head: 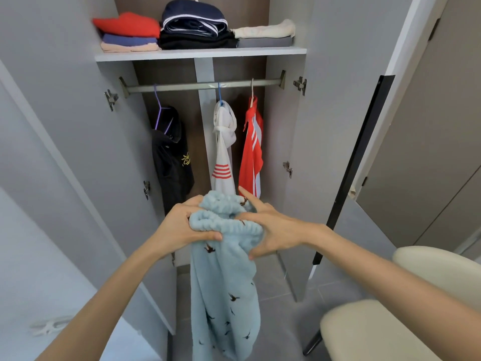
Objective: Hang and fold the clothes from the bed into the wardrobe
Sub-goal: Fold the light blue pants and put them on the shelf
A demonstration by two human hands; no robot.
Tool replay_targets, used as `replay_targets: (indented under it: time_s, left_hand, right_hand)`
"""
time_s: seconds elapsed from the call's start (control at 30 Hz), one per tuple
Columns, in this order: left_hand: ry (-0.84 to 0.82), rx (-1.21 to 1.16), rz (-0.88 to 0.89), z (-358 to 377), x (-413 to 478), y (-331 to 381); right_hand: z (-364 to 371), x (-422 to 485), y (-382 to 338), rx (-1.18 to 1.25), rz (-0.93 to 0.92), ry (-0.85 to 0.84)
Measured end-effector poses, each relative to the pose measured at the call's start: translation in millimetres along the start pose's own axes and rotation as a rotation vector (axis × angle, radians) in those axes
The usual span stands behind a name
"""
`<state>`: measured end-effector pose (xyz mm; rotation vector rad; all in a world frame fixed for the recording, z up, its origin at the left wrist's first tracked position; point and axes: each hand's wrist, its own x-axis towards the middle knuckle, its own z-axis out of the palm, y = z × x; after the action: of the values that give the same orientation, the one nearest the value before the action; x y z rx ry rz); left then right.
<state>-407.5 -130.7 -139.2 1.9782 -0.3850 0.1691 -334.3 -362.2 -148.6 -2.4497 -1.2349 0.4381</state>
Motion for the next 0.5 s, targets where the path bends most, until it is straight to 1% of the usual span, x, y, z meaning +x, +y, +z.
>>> replay_targets:
  time_s: [0.03,0.1,0.17,0.23,0.3,0.33,0.4,0.43,0.5]
  left_hand:
    - [-0.012,0.015,0.012,-0.7,-2.2,0.4]
    - [0.016,0.041,0.032,-4.1,-5.8,-1.5]
    - [0.086,0.067,0.041,-9.7,-10.2,-5.7]
    - [0.149,0.109,0.032,-13.9,-15.0,-11.6]
    - [0.229,0.172,0.006,-18.3,-17.3,-19.4]
    - [0.271,0.200,-0.009,-21.9,-17.4,-22.9]
    - [0.302,0.243,-0.017,-30.8,-16.1,-28.7]
    - [0.282,0.268,-0.009,-33.7,-14.3,-30.2]
    - [0.190,0.333,-0.006,-35.3,-10.1,-34.1]
  right_hand:
    - [3.1,3.2,-1.9,-0.097,0.013,-0.011]
    - [7.8,8.9,-3.6,-0.364,0.075,-0.026]
    - [4.1,13.6,-3.1,-0.525,0.201,0.004]
    - [-5.9,14.4,-5.0,-0.609,0.257,0.082]
    - [-13.9,17.7,-7.5,-0.733,0.211,0.216]
    - [-16.5,19.7,-9.2,-0.781,0.185,0.283]
    - [-19.6,24.8,-12.4,-0.782,0.189,0.360]
    - [-20.8,27.2,-12.6,-0.756,0.212,0.370]
    - [-23.9,35.5,-9.5,-0.743,0.260,0.333]
